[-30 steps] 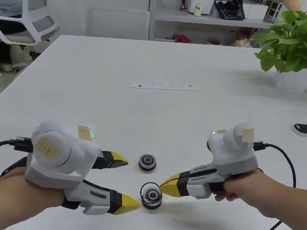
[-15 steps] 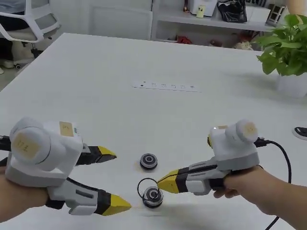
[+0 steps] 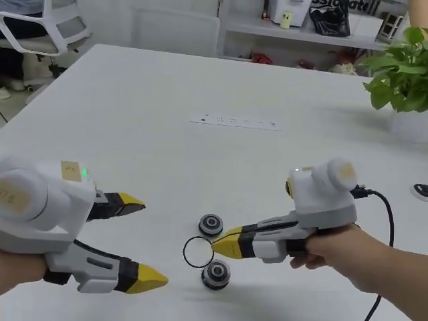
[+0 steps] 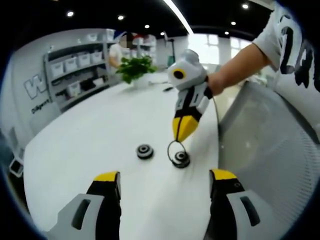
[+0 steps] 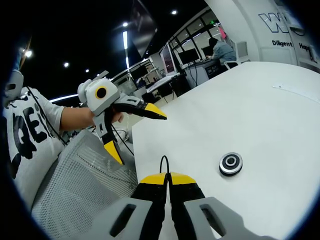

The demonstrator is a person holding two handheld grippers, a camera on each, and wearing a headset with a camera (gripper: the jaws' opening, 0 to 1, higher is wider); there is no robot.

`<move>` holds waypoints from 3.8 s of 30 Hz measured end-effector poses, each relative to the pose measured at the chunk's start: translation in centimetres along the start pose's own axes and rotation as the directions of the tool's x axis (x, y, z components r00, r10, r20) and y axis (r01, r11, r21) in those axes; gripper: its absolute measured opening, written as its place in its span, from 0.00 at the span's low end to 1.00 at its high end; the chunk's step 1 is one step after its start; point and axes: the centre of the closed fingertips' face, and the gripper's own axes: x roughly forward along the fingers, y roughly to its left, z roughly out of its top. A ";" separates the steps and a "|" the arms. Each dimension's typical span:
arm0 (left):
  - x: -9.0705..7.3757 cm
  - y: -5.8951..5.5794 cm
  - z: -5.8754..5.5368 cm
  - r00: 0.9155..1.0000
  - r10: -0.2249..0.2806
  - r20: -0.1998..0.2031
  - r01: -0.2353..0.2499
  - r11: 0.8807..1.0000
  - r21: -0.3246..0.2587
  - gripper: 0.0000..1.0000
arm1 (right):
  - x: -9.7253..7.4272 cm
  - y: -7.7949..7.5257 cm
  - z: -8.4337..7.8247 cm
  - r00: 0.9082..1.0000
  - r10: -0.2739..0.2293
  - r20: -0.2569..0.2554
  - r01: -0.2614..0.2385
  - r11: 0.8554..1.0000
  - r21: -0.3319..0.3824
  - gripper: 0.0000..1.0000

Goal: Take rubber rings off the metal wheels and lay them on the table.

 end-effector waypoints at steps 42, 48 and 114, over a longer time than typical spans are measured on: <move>-3.5 3.1 -1.9 0.993 0.114 -0.016 -0.114 0.992 -0.052 0.89 | 6.0 -2.7 0.6 0.993 -0.113 0.035 0.109 0.990 0.084 0.00; -3.7 3.5 -1.9 0.991 0.130 -0.006 -0.131 0.989 -0.065 0.89 | 6.7 -3.3 -0.5 0.989 -0.147 -0.001 0.146 0.987 0.071 0.00; -1.1 2.6 -0.9 0.997 0.073 -0.032 -0.074 0.996 -0.050 0.89 | 1.7 -4.0 2.0 0.970 -0.217 0.108 0.215 0.976 0.031 0.21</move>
